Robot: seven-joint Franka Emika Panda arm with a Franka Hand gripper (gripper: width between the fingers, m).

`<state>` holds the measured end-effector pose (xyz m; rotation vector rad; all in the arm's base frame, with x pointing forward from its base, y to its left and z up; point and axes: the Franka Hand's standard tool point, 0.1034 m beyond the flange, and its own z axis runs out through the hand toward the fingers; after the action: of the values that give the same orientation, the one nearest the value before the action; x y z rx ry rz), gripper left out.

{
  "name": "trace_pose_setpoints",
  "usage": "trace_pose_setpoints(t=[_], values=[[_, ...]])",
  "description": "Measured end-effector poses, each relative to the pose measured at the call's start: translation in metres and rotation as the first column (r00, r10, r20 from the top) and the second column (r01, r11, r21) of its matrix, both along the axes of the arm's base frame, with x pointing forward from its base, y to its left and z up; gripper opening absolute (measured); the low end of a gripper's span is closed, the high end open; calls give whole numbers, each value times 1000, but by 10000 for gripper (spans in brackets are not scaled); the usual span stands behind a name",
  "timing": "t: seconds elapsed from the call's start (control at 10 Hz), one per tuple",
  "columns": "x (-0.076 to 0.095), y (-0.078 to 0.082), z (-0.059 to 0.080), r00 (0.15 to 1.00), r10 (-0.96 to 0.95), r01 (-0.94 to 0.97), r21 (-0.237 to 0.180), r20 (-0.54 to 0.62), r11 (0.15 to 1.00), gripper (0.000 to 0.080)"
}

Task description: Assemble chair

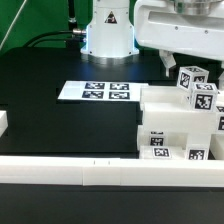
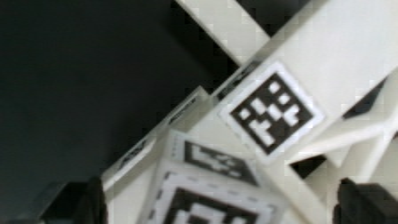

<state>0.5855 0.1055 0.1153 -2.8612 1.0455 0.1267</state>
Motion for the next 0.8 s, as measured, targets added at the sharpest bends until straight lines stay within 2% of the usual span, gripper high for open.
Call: trace_pose_setpoints(t=[0.4, 0.5, 0.8], values=[[0, -2, -2, 970, 241, -242, 6, 27, 970, 649], [0, -6, -3, 918, 394, -395, -5, 39, 919, 649], [0, -11, -4, 783, 620, -620, -33, 46, 784, 649]])
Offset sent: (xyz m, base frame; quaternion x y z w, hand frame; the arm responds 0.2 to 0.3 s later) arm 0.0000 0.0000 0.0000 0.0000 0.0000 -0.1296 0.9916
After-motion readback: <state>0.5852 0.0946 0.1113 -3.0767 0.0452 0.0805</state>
